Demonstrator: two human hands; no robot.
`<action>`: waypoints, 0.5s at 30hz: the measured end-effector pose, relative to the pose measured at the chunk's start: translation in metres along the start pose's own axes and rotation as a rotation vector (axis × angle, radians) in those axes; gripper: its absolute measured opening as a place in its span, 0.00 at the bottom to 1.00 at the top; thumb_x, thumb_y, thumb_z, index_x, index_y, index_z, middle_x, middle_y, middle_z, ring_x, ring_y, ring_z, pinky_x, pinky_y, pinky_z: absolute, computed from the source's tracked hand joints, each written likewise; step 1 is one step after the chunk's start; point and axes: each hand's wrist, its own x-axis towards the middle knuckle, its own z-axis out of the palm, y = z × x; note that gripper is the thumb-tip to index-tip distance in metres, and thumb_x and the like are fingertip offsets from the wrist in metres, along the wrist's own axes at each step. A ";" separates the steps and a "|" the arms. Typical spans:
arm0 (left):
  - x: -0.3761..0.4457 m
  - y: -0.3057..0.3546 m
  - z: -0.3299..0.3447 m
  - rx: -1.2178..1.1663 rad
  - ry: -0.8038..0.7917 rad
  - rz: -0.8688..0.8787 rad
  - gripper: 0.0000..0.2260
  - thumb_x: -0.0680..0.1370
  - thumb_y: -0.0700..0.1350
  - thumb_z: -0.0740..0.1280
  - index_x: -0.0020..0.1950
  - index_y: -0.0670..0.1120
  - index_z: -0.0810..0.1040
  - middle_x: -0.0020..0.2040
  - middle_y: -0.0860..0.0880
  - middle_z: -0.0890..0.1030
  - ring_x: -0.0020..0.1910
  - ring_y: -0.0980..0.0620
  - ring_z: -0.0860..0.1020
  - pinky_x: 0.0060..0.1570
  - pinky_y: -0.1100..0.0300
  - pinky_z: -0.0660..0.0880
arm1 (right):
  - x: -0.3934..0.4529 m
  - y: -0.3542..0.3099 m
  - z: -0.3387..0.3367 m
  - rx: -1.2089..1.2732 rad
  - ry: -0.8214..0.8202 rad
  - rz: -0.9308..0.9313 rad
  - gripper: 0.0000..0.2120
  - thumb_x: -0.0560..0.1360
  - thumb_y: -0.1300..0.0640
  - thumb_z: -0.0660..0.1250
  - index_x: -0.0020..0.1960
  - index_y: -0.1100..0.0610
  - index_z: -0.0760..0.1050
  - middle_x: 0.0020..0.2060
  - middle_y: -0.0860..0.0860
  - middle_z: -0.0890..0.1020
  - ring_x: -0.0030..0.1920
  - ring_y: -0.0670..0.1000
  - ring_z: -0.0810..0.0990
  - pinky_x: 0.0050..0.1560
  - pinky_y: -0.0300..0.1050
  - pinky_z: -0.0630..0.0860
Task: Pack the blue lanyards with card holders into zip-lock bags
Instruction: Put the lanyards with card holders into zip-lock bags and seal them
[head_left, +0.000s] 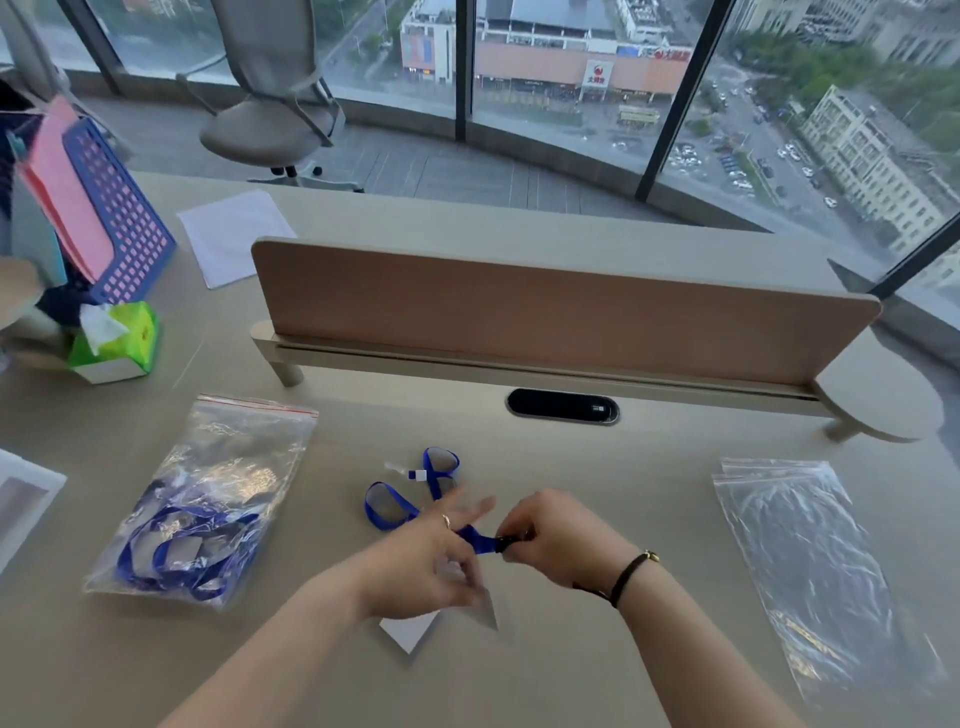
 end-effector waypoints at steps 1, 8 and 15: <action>0.000 0.005 0.001 -0.037 -0.006 -0.024 0.02 0.75 0.50 0.73 0.43 0.57 0.83 0.68 0.69 0.71 0.71 0.69 0.65 0.71 0.65 0.65 | -0.004 -0.004 -0.007 -0.012 0.013 -0.019 0.06 0.73 0.56 0.69 0.46 0.53 0.84 0.42 0.55 0.84 0.45 0.57 0.80 0.45 0.51 0.78; -0.008 0.024 0.019 -0.632 0.267 -0.061 0.02 0.80 0.40 0.68 0.50 0.46 0.78 0.35 0.47 0.77 0.35 0.49 0.71 0.37 0.57 0.68 | -0.033 -0.003 -0.033 0.278 0.185 0.035 0.04 0.73 0.59 0.71 0.44 0.56 0.85 0.28 0.47 0.79 0.29 0.46 0.73 0.30 0.39 0.71; -0.006 0.037 0.039 -0.954 0.303 -0.185 0.12 0.79 0.36 0.69 0.60 0.47 0.82 0.52 0.42 0.87 0.52 0.46 0.85 0.47 0.58 0.80 | -0.051 0.011 -0.021 0.567 0.286 0.209 0.05 0.72 0.60 0.72 0.39 0.59 0.84 0.26 0.48 0.75 0.29 0.49 0.67 0.31 0.41 0.64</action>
